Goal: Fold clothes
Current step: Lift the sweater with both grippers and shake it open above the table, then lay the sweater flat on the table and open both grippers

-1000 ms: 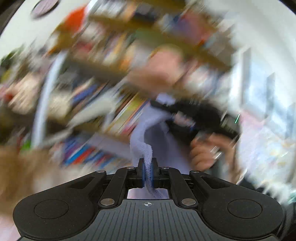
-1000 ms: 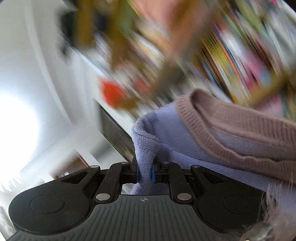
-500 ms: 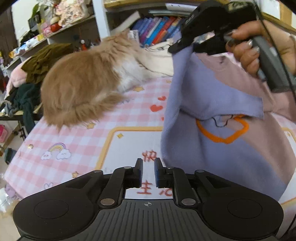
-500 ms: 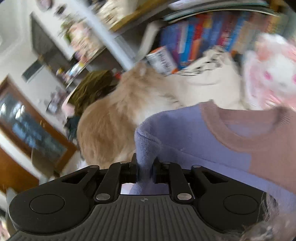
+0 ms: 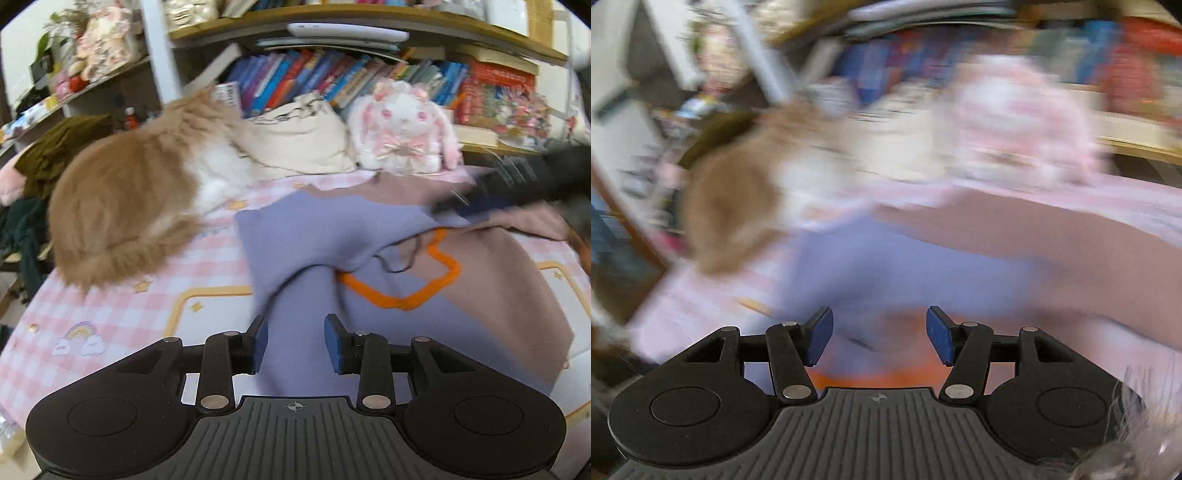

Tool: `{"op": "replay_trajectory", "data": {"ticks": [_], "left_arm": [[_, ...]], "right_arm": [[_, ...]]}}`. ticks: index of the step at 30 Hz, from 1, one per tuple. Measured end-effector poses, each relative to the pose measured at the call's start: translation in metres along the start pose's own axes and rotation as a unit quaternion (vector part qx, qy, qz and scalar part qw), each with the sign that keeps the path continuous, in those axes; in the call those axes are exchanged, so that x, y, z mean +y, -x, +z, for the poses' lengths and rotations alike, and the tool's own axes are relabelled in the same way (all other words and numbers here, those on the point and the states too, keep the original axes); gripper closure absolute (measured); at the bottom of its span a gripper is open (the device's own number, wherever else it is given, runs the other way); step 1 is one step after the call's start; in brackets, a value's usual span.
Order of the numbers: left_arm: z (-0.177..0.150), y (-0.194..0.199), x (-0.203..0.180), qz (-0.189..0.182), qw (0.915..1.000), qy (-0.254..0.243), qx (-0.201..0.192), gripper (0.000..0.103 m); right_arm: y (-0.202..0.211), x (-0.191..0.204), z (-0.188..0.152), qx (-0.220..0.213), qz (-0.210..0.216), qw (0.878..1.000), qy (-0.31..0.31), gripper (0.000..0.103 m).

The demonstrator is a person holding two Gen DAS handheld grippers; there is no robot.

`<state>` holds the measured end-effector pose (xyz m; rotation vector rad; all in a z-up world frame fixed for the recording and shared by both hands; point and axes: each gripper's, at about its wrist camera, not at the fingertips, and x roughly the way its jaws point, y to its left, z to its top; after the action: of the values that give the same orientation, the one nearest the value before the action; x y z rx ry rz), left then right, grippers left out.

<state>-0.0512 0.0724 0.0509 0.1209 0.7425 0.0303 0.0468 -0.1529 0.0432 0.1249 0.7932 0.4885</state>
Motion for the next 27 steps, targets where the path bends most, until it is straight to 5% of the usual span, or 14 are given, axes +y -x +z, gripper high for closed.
{"op": "replay_trajectory", "data": {"ticks": [5, 6, 7, 11, 15, 19, 23, 27], "left_arm": [[0.018, -0.020, -0.048, -0.042, 0.9963, -0.072, -0.020, 0.069], [0.023, -0.025, -0.061, -0.052, 0.9943, -0.089, -0.027, 0.069], [0.028, -0.030, -0.074, -0.062, 0.9919, -0.106, -0.033, 0.069], [0.042, -0.047, -0.132, -0.071, 0.9778, -0.185, -0.068, 0.069], [0.044, -0.075, -0.176, -0.050, 0.9624, -0.258, -0.070, 0.069], [0.044, -0.094, -0.198, -0.031, 0.9506, -0.302, -0.066, 0.069], [0.044, -0.099, -0.209, -0.046, 0.9456, -0.315, -0.065, 0.069], [0.034, -0.095, -0.223, -0.066, 0.9289, -0.358, -0.065, 0.069]], "right_arm": [[0.026, -0.044, -0.048, 0.020, -0.092, 0.995, -0.018, 0.050], [0.025, -0.048, -0.056, 0.040, -0.088, 0.995, -0.020, 0.056], [0.023, -0.051, -0.064, 0.060, -0.072, 0.995, -0.023, 0.072], [0.037, -0.053, -0.081, 0.083, -0.003, 0.996, -0.018, 0.093], [0.062, -0.047, -0.088, 0.087, 0.058, 0.994, -0.004, 0.093], [0.072, -0.034, -0.098, 0.116, 0.067, 0.989, 0.058, 0.093], [0.076, -0.022, -0.106, 0.130, 0.075, 0.983, 0.102, 0.093], [0.074, -0.017, -0.104, 0.134, 0.074, 0.981, 0.122, 0.093]]}}
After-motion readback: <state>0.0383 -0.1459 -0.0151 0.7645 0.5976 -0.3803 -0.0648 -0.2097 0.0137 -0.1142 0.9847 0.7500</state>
